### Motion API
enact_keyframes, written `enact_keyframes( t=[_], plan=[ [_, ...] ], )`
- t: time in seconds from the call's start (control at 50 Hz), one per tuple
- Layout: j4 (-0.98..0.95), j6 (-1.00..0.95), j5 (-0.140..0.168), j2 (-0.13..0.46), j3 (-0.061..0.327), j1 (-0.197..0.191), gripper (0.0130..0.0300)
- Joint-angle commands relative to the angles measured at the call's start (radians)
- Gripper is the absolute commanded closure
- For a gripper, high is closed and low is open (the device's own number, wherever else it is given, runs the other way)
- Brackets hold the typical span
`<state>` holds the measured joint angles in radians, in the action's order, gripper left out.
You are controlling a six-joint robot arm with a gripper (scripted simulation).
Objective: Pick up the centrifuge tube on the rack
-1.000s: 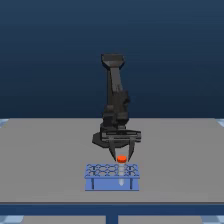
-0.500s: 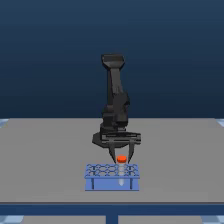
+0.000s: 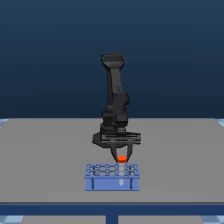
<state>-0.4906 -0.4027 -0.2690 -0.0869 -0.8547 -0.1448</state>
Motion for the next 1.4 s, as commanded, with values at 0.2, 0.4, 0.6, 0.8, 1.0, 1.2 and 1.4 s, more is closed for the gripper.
enact_keyframes(
  t=[0.2,0.4,0.6,0.8,1.0,1.2,1.4],
  plan=[
    [-0.022,-0.023,0.011,-0.008,0.004,0.000,0.0300],
    [-0.073,-0.075,0.032,-0.025,0.012,0.000,0.0300],
    [-0.155,-0.159,0.059,-0.046,0.024,0.000,0.0300],
    [-0.268,-0.275,0.086,-0.068,0.037,0.000,0.0300],
    [-0.413,-0.421,0.109,-0.088,0.051,0.000,0.0300],
    [-0.571,-0.581,0.125,-0.104,0.064,0.000,0.0300],
    [-0.729,-0.741,0.135,-0.117,0.075,0.000,0.0300]
  ],
)
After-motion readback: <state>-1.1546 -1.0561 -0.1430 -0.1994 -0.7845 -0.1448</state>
